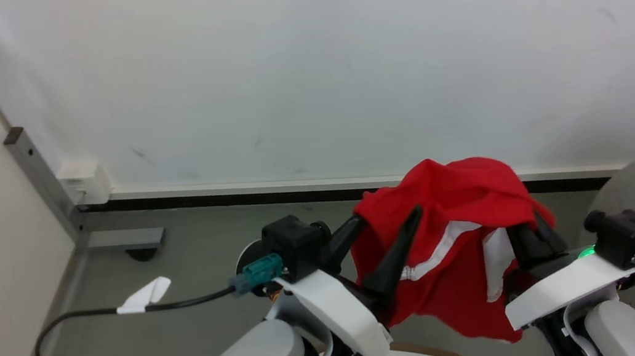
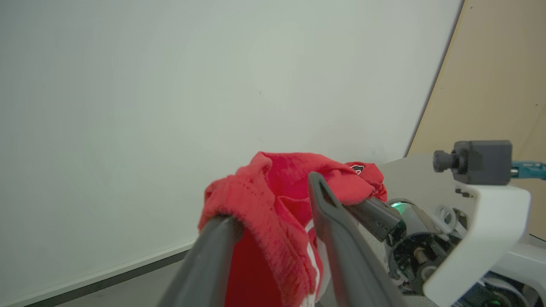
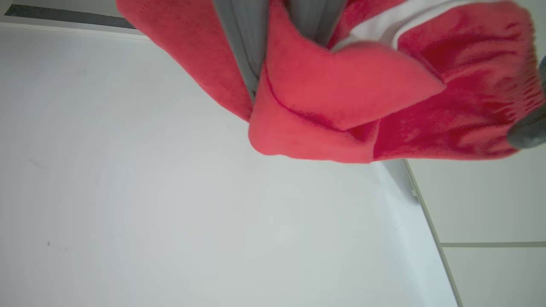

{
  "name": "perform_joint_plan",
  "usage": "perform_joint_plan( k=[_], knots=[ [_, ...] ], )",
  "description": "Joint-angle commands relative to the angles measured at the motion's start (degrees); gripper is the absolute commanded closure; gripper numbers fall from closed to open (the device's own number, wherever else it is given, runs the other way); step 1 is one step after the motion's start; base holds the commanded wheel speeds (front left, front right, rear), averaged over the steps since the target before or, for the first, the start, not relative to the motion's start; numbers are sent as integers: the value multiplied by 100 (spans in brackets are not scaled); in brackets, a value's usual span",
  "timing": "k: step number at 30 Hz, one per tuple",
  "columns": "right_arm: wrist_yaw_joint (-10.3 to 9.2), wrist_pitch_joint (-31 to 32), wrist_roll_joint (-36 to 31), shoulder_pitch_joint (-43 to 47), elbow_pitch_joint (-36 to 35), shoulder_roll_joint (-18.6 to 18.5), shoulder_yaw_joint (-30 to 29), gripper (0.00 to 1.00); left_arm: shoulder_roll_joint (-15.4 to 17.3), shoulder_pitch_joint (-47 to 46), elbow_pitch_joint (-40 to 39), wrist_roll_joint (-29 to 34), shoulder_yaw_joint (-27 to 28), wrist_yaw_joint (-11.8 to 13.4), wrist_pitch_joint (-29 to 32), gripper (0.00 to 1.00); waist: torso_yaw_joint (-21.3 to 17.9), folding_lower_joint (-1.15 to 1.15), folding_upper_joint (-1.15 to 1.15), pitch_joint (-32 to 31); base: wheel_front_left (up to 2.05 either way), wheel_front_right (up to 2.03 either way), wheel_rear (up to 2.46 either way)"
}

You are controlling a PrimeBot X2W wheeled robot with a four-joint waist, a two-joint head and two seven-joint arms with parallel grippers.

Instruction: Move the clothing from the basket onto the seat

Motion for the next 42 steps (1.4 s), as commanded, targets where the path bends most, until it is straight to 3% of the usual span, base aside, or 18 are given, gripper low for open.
perform_joint_plan(
  k=[1, 9, 25, 33, 42],
  knots=[
    [-13, 2, 159, 40, -158, -40, -150, 100, 23, 140, -24, -97, -19, -21, -46, 0, -288, 0, 0, 81, 0, 0, 0],
    [-13, 2, 548, -79, -672, -98, -924, 100, 169, 408, -43, 79, -166, -108, -203, 0, -1313, 0, 0, 315, 0, 0, 0],
    [-12, 3, 304, 303, -1716, -546, -1865, 100, 194, 272, 193, 721, -144, -110, -383, 0, -3188, 0, 0, 781, 0, 0, 0],
    [-12, 3, 155, 447, -1860, -511, -1888, 100, 137, 359, 328, 806, -80, -175, -396, 0, -3566, 0, 0, 899, 0, 0, 0],
    [-12, 3, 98, 178, -1859, -649, -1850, 100, 46, 323, 450, 844, -78, -275, -397, 0, -3522, 0, 0, 1131, 0, 0, 0]
  ],
)
